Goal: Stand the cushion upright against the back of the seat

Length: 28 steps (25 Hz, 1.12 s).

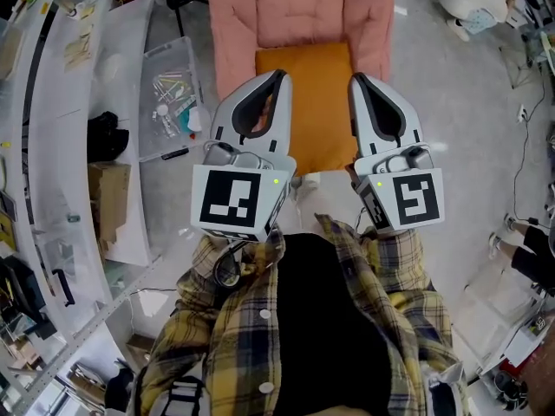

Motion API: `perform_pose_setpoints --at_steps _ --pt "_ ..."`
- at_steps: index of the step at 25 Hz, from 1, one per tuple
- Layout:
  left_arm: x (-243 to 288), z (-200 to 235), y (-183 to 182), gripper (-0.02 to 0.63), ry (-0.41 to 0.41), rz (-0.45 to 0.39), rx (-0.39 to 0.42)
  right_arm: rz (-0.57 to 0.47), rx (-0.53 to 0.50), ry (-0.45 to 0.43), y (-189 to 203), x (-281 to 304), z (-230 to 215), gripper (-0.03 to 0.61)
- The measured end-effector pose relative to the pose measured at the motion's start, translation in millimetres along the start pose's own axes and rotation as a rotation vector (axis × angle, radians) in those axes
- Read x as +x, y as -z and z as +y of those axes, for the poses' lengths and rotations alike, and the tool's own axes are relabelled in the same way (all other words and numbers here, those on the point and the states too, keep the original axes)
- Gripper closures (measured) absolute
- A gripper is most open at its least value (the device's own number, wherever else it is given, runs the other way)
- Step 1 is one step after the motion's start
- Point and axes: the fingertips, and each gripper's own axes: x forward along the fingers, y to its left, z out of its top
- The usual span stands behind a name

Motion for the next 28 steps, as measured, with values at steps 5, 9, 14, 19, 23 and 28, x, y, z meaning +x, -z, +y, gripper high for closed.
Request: perform_pose_setpoints --at_steps 5,9,14,19,23,28 --pt "2.0 -1.2 8.1 0.611 -0.016 0.015 -0.021 0.009 0.015 -0.015 8.6 -0.8 -6.1 0.56" --pt "7.9 -1.3 12.0 0.609 -0.03 0.024 -0.037 0.028 0.05 -0.041 13.2 4.3 -9.7 0.56" --pt "13.4 -7.8 18.1 0.59 -0.039 0.045 -0.047 0.059 0.03 -0.078 22.9 3.5 -16.0 0.557" --pt "20.5 -12.6 33.1 0.524 -0.038 0.089 -0.056 0.095 0.061 -0.127 38.2 3.0 -20.8 0.493" --pt "25.6 -14.4 54.9 0.475 -0.032 0.146 -0.062 0.163 0.076 -0.129 62.4 -1.5 -32.4 0.46" --pt "31.2 -10.5 95.2 0.416 -0.028 0.228 -0.084 0.262 0.107 -0.12 106.5 -5.6 -45.8 0.43"
